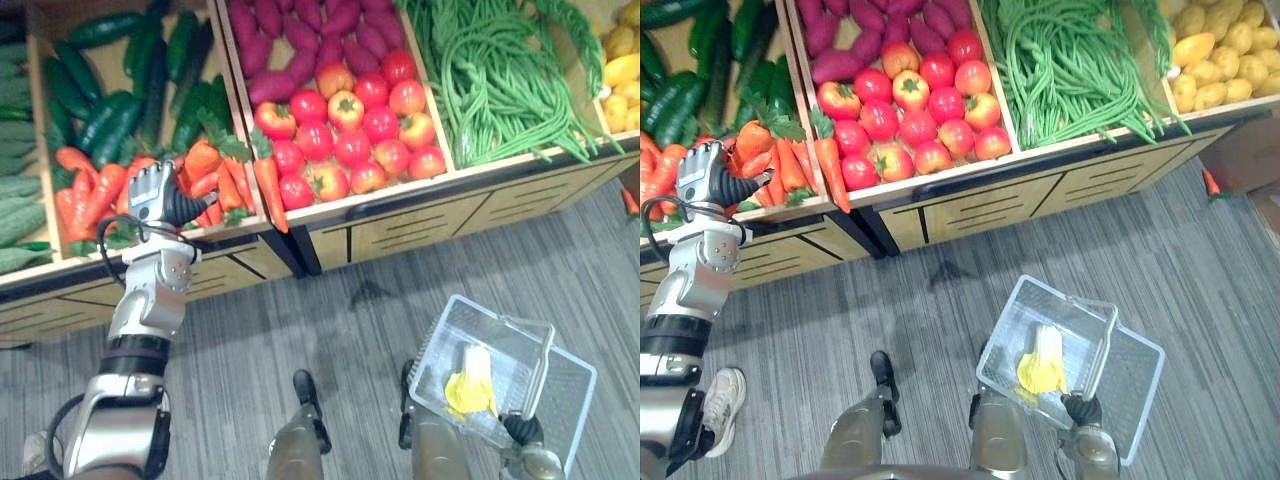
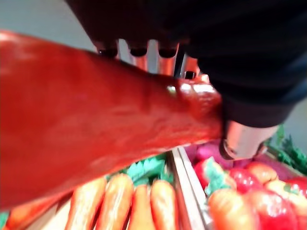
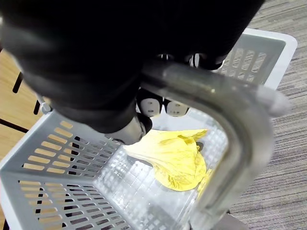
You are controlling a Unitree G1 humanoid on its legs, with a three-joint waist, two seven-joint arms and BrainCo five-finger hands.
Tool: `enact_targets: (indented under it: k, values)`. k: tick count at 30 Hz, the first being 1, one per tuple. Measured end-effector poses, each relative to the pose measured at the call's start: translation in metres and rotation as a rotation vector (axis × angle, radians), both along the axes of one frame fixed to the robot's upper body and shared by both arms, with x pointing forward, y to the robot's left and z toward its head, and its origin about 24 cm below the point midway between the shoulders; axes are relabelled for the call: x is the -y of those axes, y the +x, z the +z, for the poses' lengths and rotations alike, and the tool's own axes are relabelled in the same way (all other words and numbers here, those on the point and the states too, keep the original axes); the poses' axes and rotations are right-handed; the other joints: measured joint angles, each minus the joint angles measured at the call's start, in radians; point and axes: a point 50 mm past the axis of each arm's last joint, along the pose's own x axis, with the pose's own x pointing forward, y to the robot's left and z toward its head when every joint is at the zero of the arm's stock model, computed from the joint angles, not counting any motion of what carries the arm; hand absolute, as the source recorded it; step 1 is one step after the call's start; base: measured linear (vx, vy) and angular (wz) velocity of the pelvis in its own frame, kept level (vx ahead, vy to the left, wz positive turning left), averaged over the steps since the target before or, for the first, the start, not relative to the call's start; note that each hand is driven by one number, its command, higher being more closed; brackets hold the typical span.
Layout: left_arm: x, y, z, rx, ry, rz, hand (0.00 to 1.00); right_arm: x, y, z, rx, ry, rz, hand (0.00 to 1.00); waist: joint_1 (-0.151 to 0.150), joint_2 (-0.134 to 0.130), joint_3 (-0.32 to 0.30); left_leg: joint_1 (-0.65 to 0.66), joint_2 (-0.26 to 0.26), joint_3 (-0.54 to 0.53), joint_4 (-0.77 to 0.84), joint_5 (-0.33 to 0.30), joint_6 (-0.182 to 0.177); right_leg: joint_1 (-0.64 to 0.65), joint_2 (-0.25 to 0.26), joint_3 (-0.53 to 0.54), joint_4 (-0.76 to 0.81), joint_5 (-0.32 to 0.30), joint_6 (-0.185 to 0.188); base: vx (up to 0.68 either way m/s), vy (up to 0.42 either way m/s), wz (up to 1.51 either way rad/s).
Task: Pick vegetable in the basket
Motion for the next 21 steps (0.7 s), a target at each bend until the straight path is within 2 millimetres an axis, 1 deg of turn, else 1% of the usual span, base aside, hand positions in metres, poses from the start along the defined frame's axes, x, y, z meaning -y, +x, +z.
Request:
enact_targets:
  k: [2, 4, 5, 7, 9, 10, 12, 13, 16, 17, 18, 19, 21]
  values:
    - [0.005, -0.009, -0.006, 0.002, 0.019, -0.04, 1.0, 0.005, -0.008, -0.002, -0.029, -0.005, -0.018, 1.0, 0.001, 0.009, -0.032, 0.022, -0.006, -0.001, -0.022, 0.01, -0.003, 0.015, 0.0, -0.001, 0.0, -0.009, 0.001, 0.01, 0.013, 0.06]
    - [0.007, -0.014, -0.011, -0.008, 0.027, -0.062, 1.0, 0.008, -0.01, -0.002, -0.039, -0.016, -0.02, 1.0, -0.001, 0.011, -0.04, 0.053, -0.011, 0.001, -0.033, 0.015, -0.002, 0.036, 0.002, -0.002, 0.005, -0.014, 0.0, 0.0, 0.0, 0.0]
    - [0.009, -0.017, -0.014, -0.013, 0.033, -0.077, 1.0, 0.009, -0.011, -0.002, -0.052, -0.028, -0.01, 1.0, -0.004, 0.009, -0.057, 0.054, -0.014, 0.002, -0.033, 0.015, -0.002, 0.036, 0.004, -0.002, 0.005, -0.015, 0.001, 0.0, 0.0, 0.0]
    - [0.017, -0.02, -0.016, -0.015, 0.048, -0.122, 1.0, 0.013, -0.013, -0.002, -0.07, -0.055, 0.009, 1.0, -0.006, 0.008, -0.077, 0.065, -0.02, 0.004, -0.042, 0.017, 0.001, 0.04, 0.002, 0.0, 0.004, -0.016, 0.0, 0.01, 0.016, -0.02]
    - [0.036, -0.024, -0.019, -0.031, 0.085, -0.231, 1.0, 0.028, -0.014, 0.004, -0.094, -0.121, 0.039, 1.0, -0.014, 0.008, -0.091, 0.107, -0.033, 0.021, -0.068, 0.022, 0.005, 0.064, -0.003, 0.016, -0.001, -0.025, -0.001, 0.01, 0.039, -0.14]
    - [0.038, -0.024, -0.019, -0.033, 0.093, -0.244, 1.0, 0.03, -0.014, 0.005, -0.095, -0.127, 0.043, 1.0, -0.014, 0.007, -0.092, 0.114, -0.033, 0.026, -0.07, 0.022, 0.004, 0.066, -0.003, 0.023, -0.001, -0.026, 0.001, 0.01, 0.035, -0.32]
    - [0.054, -0.031, -0.021, -0.059, 0.146, -0.359, 1.0, 0.044, -0.008, 0.014, -0.1, -0.198, 0.09, 1.0, -0.024, 0.0, -0.113, 0.137, -0.04, 0.057, -0.077, 0.017, 0.0, 0.066, -0.002, 0.063, -0.012, -0.02, 0.015, 0.02, 0.028, -0.44]
    - [0.057, -0.031, -0.022, -0.069, 0.157, -0.384, 1.0, 0.047, -0.006, 0.017, -0.1, -0.22, 0.106, 1.0, -0.027, -0.001, -0.12, 0.142, -0.041, 0.068, -0.077, 0.014, 0.0, 0.066, -0.002, 0.079, -0.019, -0.017, 0.021, 0.03, 0.022, -0.58]
    - [0.078, -0.035, -0.024, -0.079, 0.192, -0.498, 1.0, 0.062, 0.011, 0.036, -0.081, -0.318, 0.238, 1.0, -0.037, -0.001, -0.136, 0.183, -0.044, 0.143, -0.081, -0.006, -0.003, 0.066, 0.004, 0.154, -0.033, 0.0, 0.047, 0.03, 0.01, -0.69]
    - [0.087, -0.038, -0.025, -0.088, 0.211, -0.549, 1.0, 0.065, 0.019, 0.045, -0.064, -0.354, 0.287, 1.0, -0.049, -0.001, -0.145, 0.199, -0.045, 0.17, -0.081, -0.014, -0.005, 0.066, 0.007, 0.182, -0.035, 0.002, 0.05, 0.05, 0.01, -0.78]
    - [0.094, -0.04, -0.026, -0.097, 0.231, -0.595, 1.0, 0.066, 0.029, 0.054, -0.043, -0.399, 0.349, 1.0, -0.059, -0.002, -0.152, 0.219, -0.046, 0.201, -0.081, -0.023, -0.009, 0.066, 0.014, 0.212, -0.035, 0.004, 0.05, 0.07, 0.004, -0.74]
    - [0.097, -0.041, -0.026, -0.102, 0.24, -0.616, 1.0, 0.066, 0.033, 0.058, -0.035, -0.418, 0.381, 1.0, -0.063, -0.003, -0.156, 0.23, -0.045, 0.22, -0.081, -0.027, -0.01, 0.066, 0.018, 0.228, -0.035, 0.005, 0.05, 0.09, -0.008, -0.79]
    - [0.11, -0.045, -0.032, -0.125, 0.224, -0.695, 1.0, 0.066, 0.046, 0.073, -0.011, -0.476, 0.501, 1.0, -0.081, -0.003, -0.181, 0.27, -0.042, 0.284, -0.081, -0.047, -0.023, 0.066, 0.037, 0.287, -0.035, 0.008, 0.049, 0.09, -0.023, -0.83]
